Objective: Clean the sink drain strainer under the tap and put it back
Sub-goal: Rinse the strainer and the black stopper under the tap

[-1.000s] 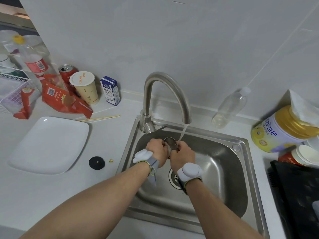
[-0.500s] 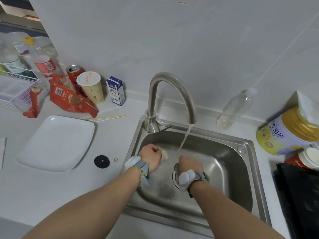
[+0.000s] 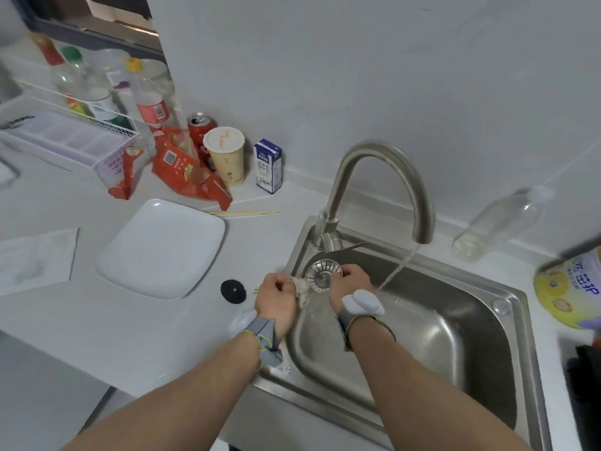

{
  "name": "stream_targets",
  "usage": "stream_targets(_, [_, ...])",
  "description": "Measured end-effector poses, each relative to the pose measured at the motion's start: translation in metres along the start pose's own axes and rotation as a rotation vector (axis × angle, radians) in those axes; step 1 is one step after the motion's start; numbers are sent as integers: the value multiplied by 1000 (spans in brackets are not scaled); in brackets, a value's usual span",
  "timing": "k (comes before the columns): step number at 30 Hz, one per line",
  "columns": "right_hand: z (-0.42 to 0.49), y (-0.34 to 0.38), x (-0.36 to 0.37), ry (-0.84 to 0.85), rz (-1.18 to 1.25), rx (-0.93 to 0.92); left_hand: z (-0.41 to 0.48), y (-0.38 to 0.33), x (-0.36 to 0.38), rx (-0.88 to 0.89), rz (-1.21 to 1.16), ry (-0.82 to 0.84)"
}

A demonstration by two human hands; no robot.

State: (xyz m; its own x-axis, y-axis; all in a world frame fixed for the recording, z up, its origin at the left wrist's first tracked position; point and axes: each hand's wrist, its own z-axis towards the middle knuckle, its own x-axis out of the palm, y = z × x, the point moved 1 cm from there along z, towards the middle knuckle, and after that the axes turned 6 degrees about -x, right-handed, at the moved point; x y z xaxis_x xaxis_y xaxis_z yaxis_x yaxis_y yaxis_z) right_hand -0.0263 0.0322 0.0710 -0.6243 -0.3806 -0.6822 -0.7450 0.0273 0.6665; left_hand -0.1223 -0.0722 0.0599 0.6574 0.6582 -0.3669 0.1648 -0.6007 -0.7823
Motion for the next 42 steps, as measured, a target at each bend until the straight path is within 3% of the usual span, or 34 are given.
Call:
stream_targets(4, [10, 34, 22, 48, 28, -50, -7, 14, -15, -33, 55, 57])
stream_targets(8, [18, 49, 55, 253, 120, 12, -13, 27, -21, 7, 174, 72])
stream_targets(10, [17, 54, 66, 312, -85, -60, -14, 32, -24, -1, 137, 72])
stream_targets(14, [6, 63, 76, 253, -507, -327, -14, 29, -27, -45, 85, 37])
stream_targets(18, [-14, 91, 94, 528, -613, -610, -12, 27, -36, -62, 165, 108])
stream_targets(21, [-27, 106, 108, 723, -745, -657, -10, 33, -44, -96, 126, 175])
stream_targets(26, [-35, 119, 120, 760, -860, -674, -6, 39, -48, -188, 5, 231])
stream_targets(29, [-35, 124, 120, 729, -877, -689, -5, 40, -47, -198, -27, 198])
stream_targets(32, [-26, 119, 103, 601, -745, -688, -9, 35, -44, -164, -50, 178])
stream_targets(37, [-5, 80, 60, 371, -280, -472, -12, 19, -26, -226, -205, 164])
stream_targets(40, [2, 42, 32, 227, -114, -292, -12, 13, -13, -239, -329, 265])
stream_targets(42, [2, 16, 14, 177, -48, -194, -10, 9, -3, -236, -378, 238])
